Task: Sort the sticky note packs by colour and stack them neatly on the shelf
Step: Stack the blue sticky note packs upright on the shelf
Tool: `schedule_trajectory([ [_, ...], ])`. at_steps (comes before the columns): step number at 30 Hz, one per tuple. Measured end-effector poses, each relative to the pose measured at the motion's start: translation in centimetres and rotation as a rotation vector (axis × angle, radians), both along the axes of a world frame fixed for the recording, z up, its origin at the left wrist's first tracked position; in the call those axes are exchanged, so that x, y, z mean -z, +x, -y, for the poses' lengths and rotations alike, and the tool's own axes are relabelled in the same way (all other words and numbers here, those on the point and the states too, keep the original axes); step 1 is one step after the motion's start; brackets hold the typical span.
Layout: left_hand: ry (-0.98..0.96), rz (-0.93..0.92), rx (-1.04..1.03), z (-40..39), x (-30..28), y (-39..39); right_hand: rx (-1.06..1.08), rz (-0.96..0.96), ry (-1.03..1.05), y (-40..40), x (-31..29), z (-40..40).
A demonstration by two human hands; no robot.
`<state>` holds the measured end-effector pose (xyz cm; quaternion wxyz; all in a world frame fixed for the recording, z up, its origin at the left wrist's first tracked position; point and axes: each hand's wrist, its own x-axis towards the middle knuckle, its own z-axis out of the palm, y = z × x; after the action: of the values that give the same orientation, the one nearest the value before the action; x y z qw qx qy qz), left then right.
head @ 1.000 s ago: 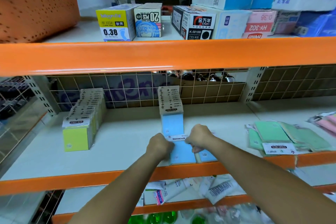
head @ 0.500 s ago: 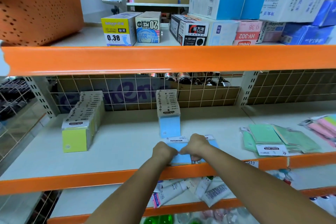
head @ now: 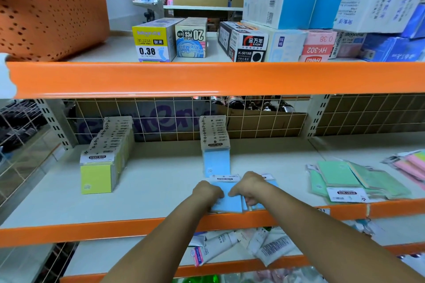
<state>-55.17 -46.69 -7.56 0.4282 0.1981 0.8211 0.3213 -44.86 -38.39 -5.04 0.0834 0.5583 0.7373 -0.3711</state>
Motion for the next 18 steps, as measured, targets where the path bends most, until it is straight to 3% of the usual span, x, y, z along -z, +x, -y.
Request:
schedule_trajectory([
  [12, 0.093, 0.080, 0.136, 0.6, -1.4, -1.4, -0.001, -0.061, -0.059, 0.1, -0.8, -1.8],
  [18, 0.182, -0.070, 0.108, 0.4, -1.8, -2.2, -0.048, -0.165, 0.061, -0.8, -0.8, -2.1],
])
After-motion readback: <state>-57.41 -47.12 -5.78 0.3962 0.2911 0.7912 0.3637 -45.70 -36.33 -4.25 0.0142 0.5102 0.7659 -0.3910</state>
